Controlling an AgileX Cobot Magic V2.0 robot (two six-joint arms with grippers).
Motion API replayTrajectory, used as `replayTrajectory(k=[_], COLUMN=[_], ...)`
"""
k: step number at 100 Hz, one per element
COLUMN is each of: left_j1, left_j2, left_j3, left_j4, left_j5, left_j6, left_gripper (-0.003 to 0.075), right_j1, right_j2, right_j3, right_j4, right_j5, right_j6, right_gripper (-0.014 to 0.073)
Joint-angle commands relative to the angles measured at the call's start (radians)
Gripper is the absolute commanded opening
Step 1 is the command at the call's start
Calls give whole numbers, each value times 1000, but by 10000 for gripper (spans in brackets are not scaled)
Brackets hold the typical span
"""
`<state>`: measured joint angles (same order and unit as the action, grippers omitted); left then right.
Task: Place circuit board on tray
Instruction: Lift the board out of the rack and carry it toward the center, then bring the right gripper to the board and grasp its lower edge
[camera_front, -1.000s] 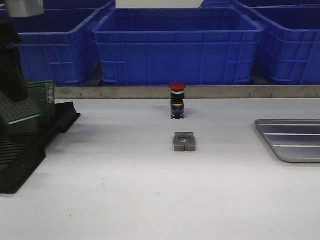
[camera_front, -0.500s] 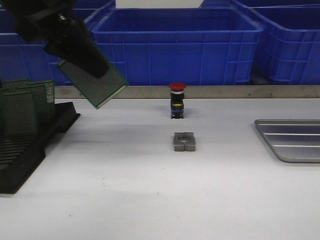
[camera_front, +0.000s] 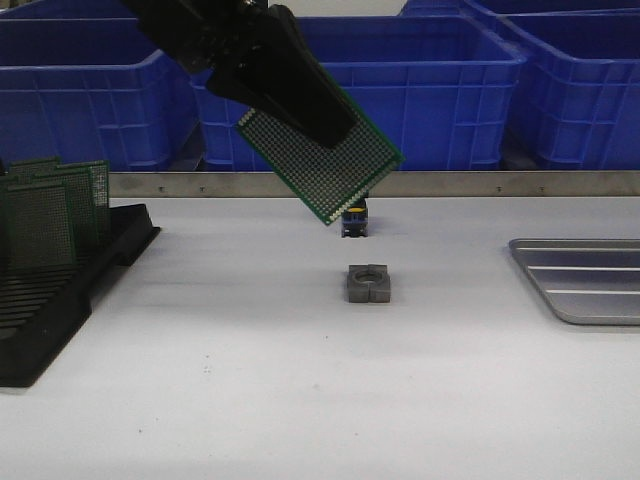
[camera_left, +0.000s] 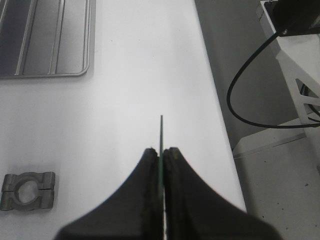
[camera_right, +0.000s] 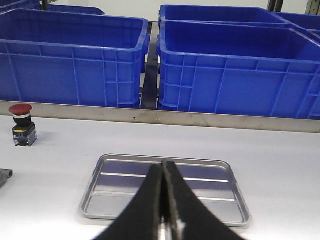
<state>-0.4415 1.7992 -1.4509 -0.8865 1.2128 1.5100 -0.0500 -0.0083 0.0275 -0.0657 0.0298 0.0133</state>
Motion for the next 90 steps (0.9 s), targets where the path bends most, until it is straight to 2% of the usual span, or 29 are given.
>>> replayTrajectory(k=[1,36,57,71,85,90], left_j1=[-9,-9,-9,-9,-9,-9], left_j2=[-43,-43,-43,-43,-43,-43], left_j3=[-29,-29,-29,-29,-29,-29], left_j4=[-72,-72,-72,-72,-72,-72], left_j5=[57,57,57,57,57,57], left_j6=[-7,-7,-7,-7,-7,-7], left_gripper=[-20,-20,-20,-20,-20,-20], right_j1=[2,2,4,4,4,9], right_j2=[-28,-28,64,231,410,475], right_j3=[-13,-22,-178,-332,-443,-475], right_j4=[-10,-9,1,13,82,123], right_j5=[-69,-52,208,400,467,472], right_j6=[-1,-1,-1,-1,-7,-30], right_gripper=[-112,-112,-112,-112,-107,-81])
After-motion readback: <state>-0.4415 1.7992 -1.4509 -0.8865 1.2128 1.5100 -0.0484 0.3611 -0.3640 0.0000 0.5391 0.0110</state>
